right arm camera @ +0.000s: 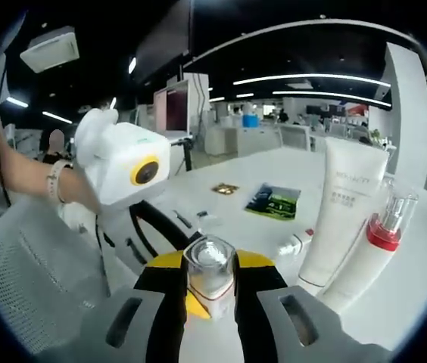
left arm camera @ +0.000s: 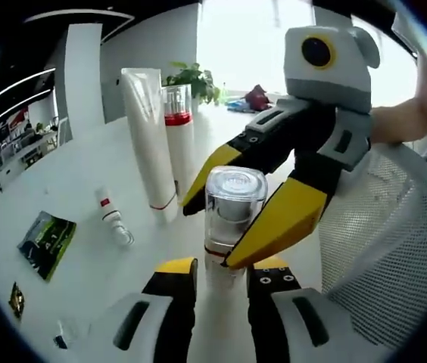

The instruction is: Arrange the skincare products in the storage area until every visible bottle or jar stands upright without overlapping.

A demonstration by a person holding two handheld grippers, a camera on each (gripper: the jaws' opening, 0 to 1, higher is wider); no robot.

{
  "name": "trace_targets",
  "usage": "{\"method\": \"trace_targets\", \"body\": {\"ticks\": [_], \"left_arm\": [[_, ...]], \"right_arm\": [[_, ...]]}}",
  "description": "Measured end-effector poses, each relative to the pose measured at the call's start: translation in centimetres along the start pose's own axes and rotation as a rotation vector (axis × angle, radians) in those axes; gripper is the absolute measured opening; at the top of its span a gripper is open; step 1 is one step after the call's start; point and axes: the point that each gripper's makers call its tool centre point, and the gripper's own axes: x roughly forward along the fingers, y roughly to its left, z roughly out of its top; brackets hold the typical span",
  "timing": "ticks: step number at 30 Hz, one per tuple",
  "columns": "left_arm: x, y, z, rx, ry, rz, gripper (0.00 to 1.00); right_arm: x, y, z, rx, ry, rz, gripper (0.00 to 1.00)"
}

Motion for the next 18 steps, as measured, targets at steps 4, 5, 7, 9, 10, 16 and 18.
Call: {"method": "trace_targets", "body": {"ticks": [4,5,7,9,10,16,18], "left_arm": [[0.02,0.27,0.02,-0.008,-0.007,0.008,0.26],[0.01,0.3,0.03,-0.004,-0.007,0.011,0.27],[0.04,0.26,-0.04,0.004,-0.005,0.012,0.26],[0.06,0.14,0.09,0.014,-0.008,0.013,0.26],[0.06,0.19,0.13,0.02,-0.008,0.017,0.26],[-0.22,0.38,0.44,0.024,-0.021,0.028,0.26],[-0.28,0.35,0.43,0.03,-0.018,0.031,0.26]], "right_arm": [[0.12,0.02,0.09,0.01,-0.009,0.004,0.23],[0.13,0.09,0.14,0.013,-0.013,0.009,0.24],[0.14,0.31,0.28,0.011,-0.023,0.024,0.25],[0.15,0.1,0.1,0.035,-0.018,0.019,0.25],[0.16,0.08,0.0,0.037,-0.014,0.02,0.26],[-0.1,0.18,-0.1,0.043,-0.004,0.029,0.33],[-0.19,0.18,-0.14,0.05,-0.004,0.03,0.32]]}}
